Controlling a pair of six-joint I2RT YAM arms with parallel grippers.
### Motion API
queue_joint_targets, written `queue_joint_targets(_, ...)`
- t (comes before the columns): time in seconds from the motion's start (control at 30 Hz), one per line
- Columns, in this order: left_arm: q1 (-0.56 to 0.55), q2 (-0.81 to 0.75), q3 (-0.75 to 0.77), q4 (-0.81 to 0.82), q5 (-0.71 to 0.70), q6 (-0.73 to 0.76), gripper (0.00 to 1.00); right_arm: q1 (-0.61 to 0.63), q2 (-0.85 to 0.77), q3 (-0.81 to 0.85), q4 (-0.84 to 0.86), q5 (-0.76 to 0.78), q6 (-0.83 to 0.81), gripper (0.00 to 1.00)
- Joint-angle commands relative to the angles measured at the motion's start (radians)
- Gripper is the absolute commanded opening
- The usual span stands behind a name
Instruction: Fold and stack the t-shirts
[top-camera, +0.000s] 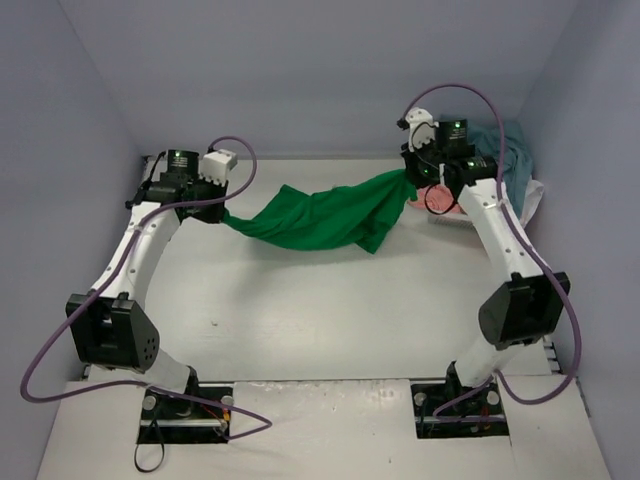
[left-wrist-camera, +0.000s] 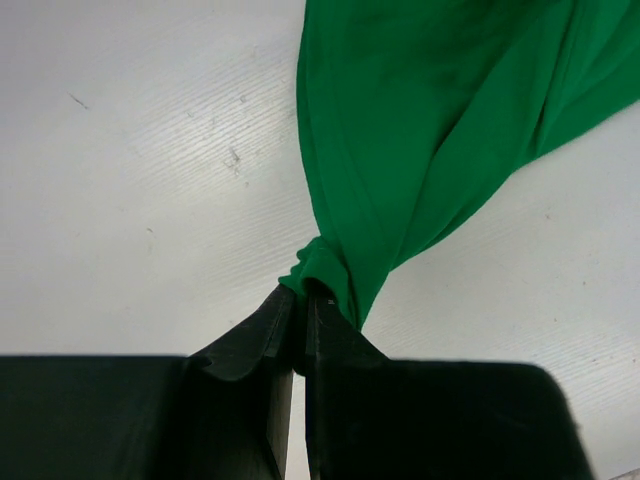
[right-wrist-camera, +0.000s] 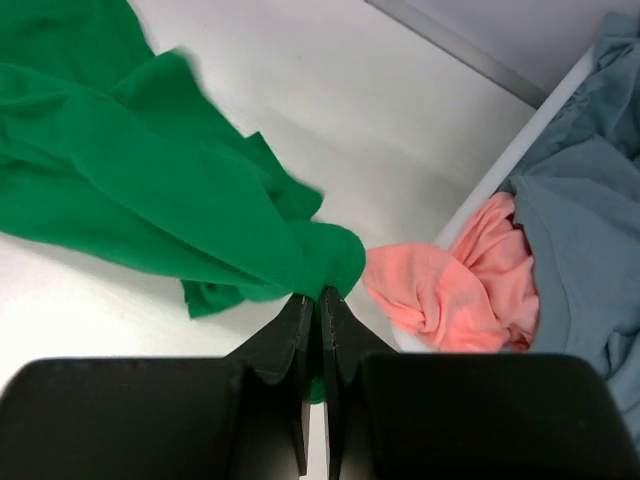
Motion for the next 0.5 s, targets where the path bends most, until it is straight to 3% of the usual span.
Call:
queue_joint_targets(0.0, 0.031, -0.038, 0.099, 0.007, -0.025, -0.014, 0.00, -0.029, -0.179, -0.012, 0.036, -0.098, -0.014, 0.00)
queue_joint_targets(0.47, 0.197, -0.306, 0.208, -0.169, 0.053, 0.042, 0.00, -0.165, -0.619, -0.134, 0.029, -0.297, -0.019, 0.00)
